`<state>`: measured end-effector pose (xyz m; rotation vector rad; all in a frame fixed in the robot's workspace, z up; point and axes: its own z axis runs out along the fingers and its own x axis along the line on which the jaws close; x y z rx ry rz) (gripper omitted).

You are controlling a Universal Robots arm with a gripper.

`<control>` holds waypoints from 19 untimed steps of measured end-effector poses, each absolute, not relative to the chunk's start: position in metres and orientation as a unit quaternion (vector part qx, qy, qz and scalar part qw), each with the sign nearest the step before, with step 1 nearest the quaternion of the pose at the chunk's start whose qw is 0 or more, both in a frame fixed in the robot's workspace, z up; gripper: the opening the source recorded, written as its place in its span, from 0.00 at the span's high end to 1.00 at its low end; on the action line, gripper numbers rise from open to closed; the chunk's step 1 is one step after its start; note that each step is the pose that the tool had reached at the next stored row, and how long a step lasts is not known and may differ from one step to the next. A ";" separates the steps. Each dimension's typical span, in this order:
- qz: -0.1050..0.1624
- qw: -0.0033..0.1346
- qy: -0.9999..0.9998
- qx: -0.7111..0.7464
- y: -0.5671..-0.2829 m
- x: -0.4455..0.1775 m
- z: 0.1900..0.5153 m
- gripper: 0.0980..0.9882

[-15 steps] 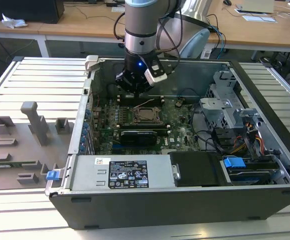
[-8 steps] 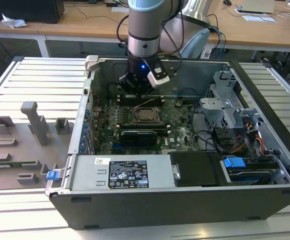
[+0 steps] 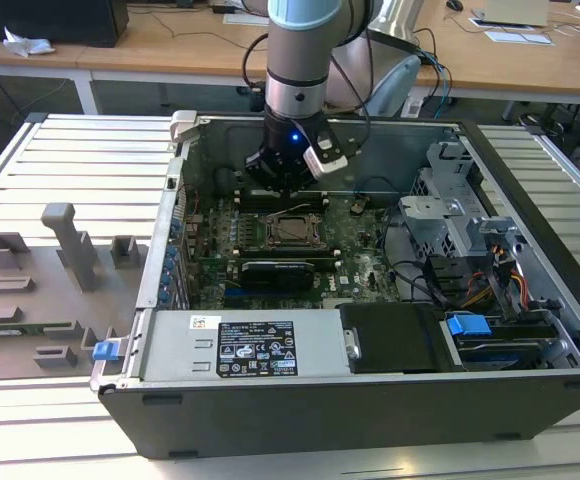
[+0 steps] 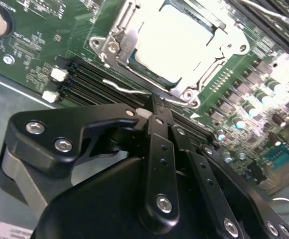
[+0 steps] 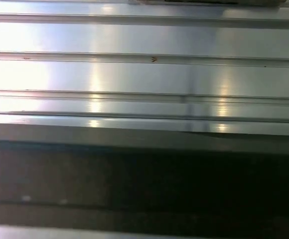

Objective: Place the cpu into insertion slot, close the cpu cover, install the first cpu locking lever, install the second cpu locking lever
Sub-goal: 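Install the first cpu locking lever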

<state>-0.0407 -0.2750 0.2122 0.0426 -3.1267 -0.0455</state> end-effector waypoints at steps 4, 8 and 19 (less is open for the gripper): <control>-0.015 0.008 -1.000 0.014 -0.275 -0.032 0.209 0.99; -0.014 0.009 -1.000 0.014 -0.275 -0.027 0.207 0.99; -0.015 0.009 -1.000 0.014 -0.277 -0.017 0.202 0.99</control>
